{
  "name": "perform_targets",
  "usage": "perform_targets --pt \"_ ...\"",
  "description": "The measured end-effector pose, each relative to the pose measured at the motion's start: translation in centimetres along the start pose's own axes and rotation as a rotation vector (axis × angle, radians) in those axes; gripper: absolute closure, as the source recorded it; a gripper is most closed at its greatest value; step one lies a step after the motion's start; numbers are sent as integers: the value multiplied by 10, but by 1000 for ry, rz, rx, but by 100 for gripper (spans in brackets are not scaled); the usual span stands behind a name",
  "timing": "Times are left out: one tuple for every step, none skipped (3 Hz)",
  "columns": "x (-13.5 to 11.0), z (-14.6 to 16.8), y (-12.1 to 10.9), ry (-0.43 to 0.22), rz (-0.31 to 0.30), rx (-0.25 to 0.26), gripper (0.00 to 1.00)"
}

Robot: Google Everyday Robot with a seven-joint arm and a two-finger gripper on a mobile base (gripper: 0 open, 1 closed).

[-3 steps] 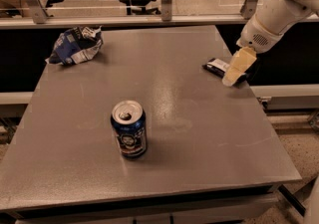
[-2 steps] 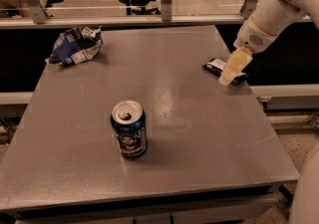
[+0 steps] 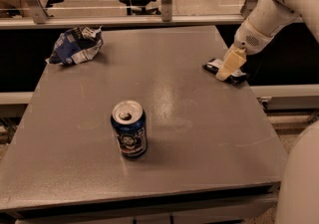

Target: Move rxbar blueberry near pepsi can

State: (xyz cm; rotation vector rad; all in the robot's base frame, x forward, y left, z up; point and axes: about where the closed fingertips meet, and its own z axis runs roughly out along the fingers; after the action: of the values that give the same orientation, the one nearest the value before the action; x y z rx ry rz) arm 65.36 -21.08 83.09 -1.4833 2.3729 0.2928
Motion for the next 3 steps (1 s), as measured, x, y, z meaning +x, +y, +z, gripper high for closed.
perform_targets --pt "-4 0 5 2 -6 -11 65" --pt "-8 -1 17 5 -23 -20 88" --pt "-16 -3 37 0 -59 -31 100"
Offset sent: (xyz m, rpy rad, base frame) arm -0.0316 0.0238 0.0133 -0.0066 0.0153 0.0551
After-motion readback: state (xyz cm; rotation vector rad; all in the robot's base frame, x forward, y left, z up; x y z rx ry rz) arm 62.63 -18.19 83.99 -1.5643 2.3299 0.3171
